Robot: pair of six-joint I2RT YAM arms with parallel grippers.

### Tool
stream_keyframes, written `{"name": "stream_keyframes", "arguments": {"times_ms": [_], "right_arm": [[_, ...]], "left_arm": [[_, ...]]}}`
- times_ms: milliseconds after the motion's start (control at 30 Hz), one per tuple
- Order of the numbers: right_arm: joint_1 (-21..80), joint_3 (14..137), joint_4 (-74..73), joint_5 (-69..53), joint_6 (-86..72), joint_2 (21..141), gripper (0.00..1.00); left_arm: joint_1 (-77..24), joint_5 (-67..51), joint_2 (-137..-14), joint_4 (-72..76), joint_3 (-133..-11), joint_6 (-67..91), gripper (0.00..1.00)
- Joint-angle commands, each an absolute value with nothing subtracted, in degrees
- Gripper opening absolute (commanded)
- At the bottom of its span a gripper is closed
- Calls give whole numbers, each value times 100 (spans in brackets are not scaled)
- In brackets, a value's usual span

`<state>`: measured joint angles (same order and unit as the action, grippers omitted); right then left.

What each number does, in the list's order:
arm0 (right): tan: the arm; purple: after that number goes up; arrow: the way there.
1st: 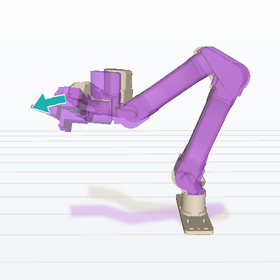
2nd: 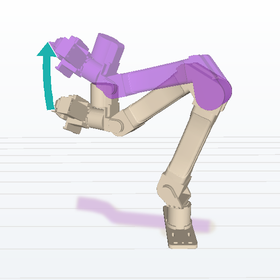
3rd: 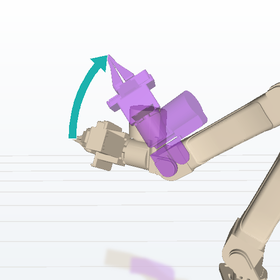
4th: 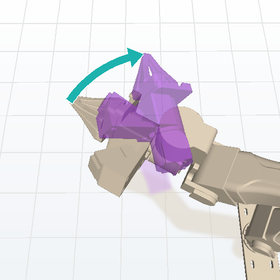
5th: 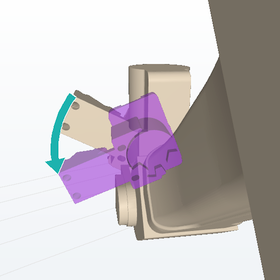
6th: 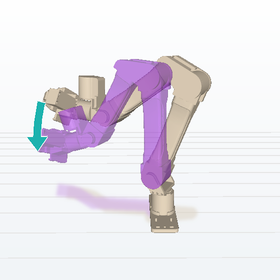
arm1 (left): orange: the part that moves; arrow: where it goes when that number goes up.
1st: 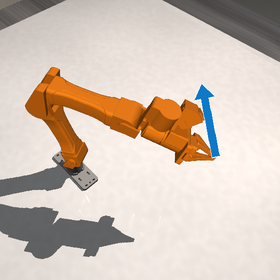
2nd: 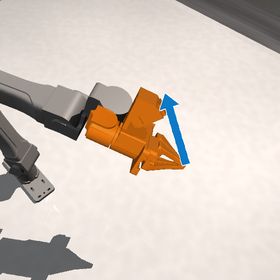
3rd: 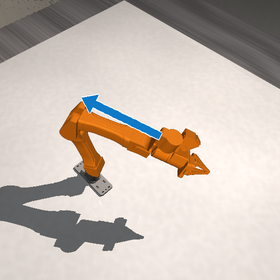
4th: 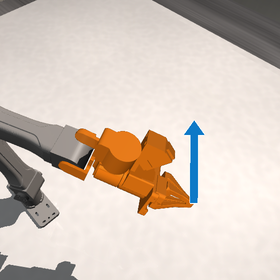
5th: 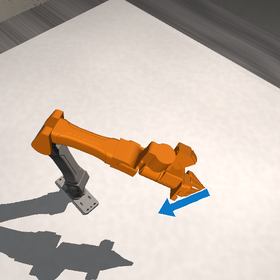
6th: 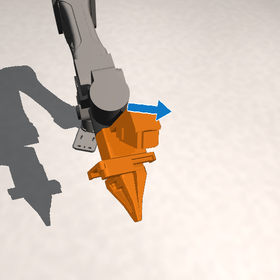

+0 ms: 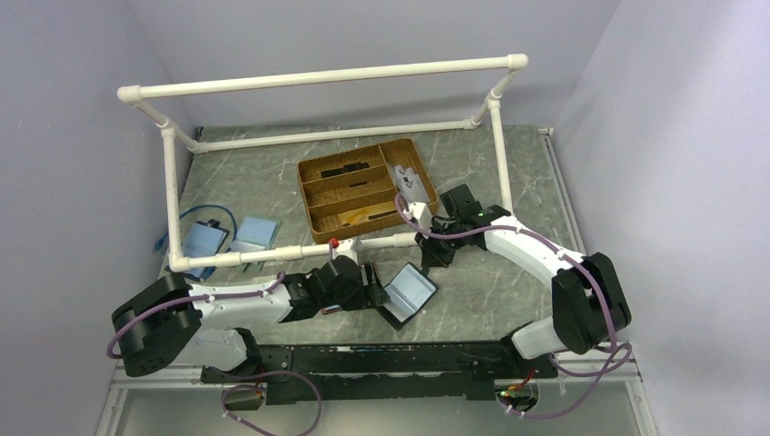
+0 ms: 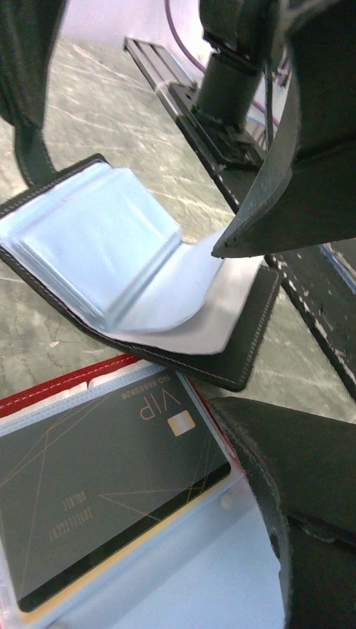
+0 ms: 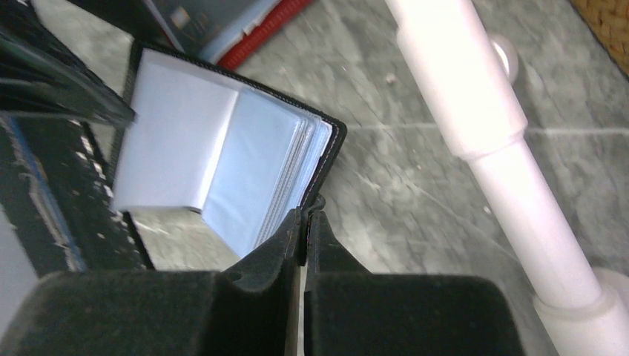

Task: Take the credit cards out of the card holder
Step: Open the card holder at the center of the board.

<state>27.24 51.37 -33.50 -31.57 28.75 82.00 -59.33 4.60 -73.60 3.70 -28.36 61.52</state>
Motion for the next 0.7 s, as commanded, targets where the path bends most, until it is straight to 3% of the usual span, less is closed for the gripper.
{"name": "stream_keyframes", "arguments": {"times_ms": [0,100,233,400,667], "right_arm": [[2727,5084,-3727,-2277,3287,8400,0],[2724,5023,-3731,-1863,3244,8418,1],[2711,4979,-3746,-1876,3200,8288,21],[2652,5056,-3852,-2246,3203,8140,35],[2441,5126,-3871,-2570,3158,7827,47]], "left_arm": [[-5863,276,-7290,511,-2959,5436,73],[-5856,220,-7242,481,-2997,5205,74],[-5815,184,-7054,491,-2966,5027,74],[-5803,202,-6452,529,-2787,4869,74],[-5793,342,-5958,450,-2938,4796,67]]}}
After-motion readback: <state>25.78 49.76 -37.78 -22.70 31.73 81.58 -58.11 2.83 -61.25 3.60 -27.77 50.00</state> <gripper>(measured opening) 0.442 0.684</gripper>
